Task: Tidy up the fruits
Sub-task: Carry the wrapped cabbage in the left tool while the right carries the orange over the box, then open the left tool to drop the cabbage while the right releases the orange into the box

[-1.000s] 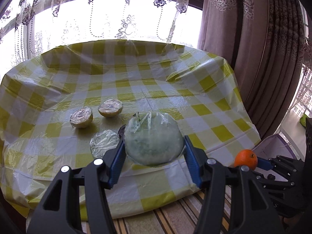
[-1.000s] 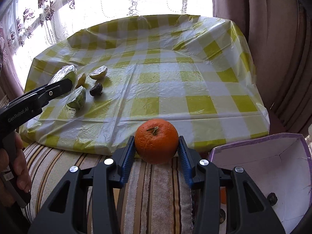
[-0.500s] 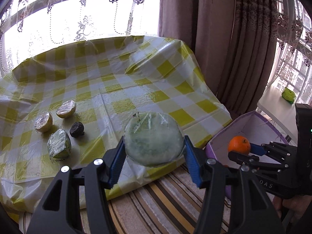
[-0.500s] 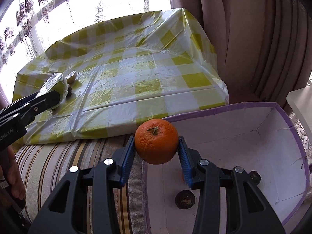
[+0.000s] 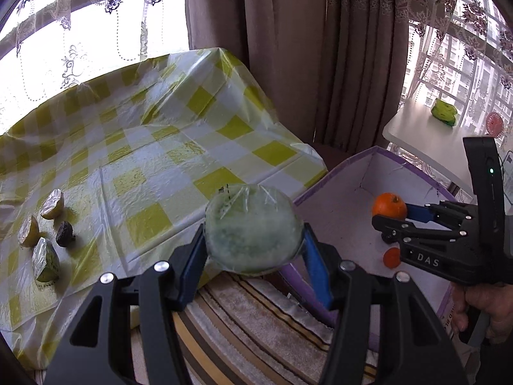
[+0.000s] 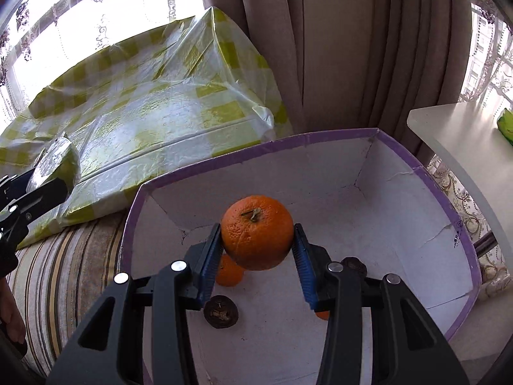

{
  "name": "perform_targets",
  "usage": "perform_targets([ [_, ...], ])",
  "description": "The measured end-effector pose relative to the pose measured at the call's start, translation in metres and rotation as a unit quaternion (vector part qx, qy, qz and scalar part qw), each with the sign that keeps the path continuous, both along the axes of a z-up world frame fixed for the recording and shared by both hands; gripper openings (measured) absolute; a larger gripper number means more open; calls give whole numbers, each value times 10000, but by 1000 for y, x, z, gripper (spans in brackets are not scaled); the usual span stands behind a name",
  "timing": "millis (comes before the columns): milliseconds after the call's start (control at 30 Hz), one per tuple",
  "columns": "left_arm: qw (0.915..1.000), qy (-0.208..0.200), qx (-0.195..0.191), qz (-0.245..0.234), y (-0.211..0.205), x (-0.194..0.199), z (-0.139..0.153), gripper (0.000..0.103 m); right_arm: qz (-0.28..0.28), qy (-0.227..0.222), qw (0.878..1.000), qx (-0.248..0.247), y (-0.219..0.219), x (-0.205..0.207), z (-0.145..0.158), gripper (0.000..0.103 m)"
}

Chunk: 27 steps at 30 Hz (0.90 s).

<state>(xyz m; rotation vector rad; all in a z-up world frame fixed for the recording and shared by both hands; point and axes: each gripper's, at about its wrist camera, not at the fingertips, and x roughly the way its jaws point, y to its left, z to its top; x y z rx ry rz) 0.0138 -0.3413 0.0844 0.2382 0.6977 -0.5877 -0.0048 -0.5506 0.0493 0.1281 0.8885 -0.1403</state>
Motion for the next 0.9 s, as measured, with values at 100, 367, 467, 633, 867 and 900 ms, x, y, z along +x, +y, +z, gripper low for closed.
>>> perform_targets([
  [100,9997,68,119,-210,-19,-2,-9,57,-91,59,9999,-16,-7,-2,-5,42],
  [367,9949,271,632,-740,-66,-4,-45,57,-203,456,9987,-111,-19,-1,-30,42],
  [467,9918,372,871,-860,-79,-2,-61,57,-202,581,9980,-146,-22,-1,-37,42],
  [633,9883,532,1047,-972,-94,6,-75,57,-171,646,9968,-433,-21,5,-37,42],
  [867,9832,647,1293,-1115,-112,17,-88,57,-99,1018,9930,-588,-21,19,-48,42],
  [900,9819,674,1352,-1143,-115,18,-91,57,-102,1084,9921,-619,-21,21,-50,42],
])
